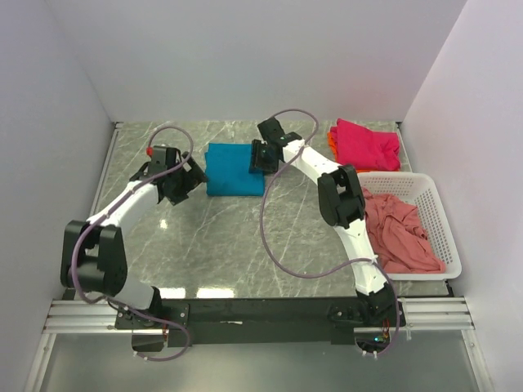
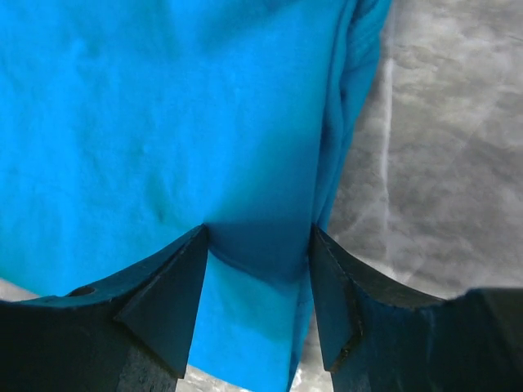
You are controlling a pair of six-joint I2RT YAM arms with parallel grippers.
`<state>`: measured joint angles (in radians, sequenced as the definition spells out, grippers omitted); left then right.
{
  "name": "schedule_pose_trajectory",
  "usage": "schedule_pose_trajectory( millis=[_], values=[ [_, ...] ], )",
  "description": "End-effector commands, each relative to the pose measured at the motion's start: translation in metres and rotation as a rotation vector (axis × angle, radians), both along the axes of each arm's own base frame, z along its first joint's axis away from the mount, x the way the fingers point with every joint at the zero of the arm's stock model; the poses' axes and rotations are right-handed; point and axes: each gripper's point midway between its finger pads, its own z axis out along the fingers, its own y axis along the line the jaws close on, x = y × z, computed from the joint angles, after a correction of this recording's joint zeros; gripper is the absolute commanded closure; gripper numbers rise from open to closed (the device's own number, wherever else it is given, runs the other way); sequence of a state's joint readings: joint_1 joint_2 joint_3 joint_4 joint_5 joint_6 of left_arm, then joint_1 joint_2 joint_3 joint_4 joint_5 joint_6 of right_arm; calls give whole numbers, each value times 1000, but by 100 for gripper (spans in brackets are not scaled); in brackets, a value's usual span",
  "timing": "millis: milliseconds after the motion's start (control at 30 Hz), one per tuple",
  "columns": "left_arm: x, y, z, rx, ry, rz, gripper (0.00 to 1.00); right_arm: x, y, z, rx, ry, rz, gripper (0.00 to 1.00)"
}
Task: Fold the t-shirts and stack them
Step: Fold the tshirt, then neatly place the folded tshirt to the corner
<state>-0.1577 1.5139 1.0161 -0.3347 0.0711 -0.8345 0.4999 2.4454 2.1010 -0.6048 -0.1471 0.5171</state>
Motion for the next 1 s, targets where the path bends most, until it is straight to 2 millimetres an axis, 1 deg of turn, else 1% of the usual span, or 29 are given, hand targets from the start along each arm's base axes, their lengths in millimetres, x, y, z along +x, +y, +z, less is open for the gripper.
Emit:
schedule_pose_trajectory(
  millis=[0,33,100,133,267,300,333,367,433,467,500,533,567,600,633,667,700,733,767,800,833,967],
  values=[
    [-6,2,26,-5,-86,26,1,2,-12,-3,-107,-7,-80,41],
    [-9,4,25,6,-87,34,1,2,-12,-3,-115,-8,-86,41],
    [-13,5,30,14,-99,40,1,-3,-12,-7,-125,7,-83,41],
    [-13,5,35,16,-110,40,1,-2,-18,-8,-162,-5,-103,41],
    [-15,2,39,16,-126,26,1,0,-20,-9,-181,-13,-101,41],
    [-16,1,39,17,-122,24,1,0,-18,-10,-181,-12,-96,41],
    [-15,1,38,19,-119,22,1,3,-14,-5,-166,-21,-86,41],
    [-15,0,38,19,-121,21,1,0,-12,-11,-178,-12,-66,41],
    [-16,-1,36,22,-112,16,1,5,-6,-5,-170,-30,-52,42],
    [-16,-1,36,23,-114,15,1,3,-2,-10,-165,-18,-32,41],
    [-15,-1,37,21,-115,16,1,7,2,-4,-151,-29,-31,42],
    [-15,-1,37,23,-114,15,1,7,3,-5,-146,-27,-28,44],
    [-15,-1,37,24,-113,14,1,5,3,-7,-148,-18,-18,46],
    [-16,-1,37,23,-112,14,1,5,3,-7,-150,-18,-15,52],
    [-16,-1,39,23,-119,13,1,2,10,-5,-116,-7,12,65],
    [-16,-1,38,23,-117,13,1,1,10,-5,-116,-9,15,65],
    [-15,-1,40,22,-120,13,1,-1,13,-5,-98,-2,29,82],
    [-15,-1,40,23,-122,12,1,-2,13,-7,-98,-3,30,88],
    [-15,-1,40,25,-119,11,1,-1,13,-4,-97,-13,32,98],
    [-14,-1,39,27,-118,11,1,1,10,-2,-108,-25,30,100],
    [-14,-2,38,27,-115,8,1,2,10,1,-114,-34,34,100],
    [-15,-1,35,30,-101,9,1,15,1,22,-162,-125,77,100]
  ],
)
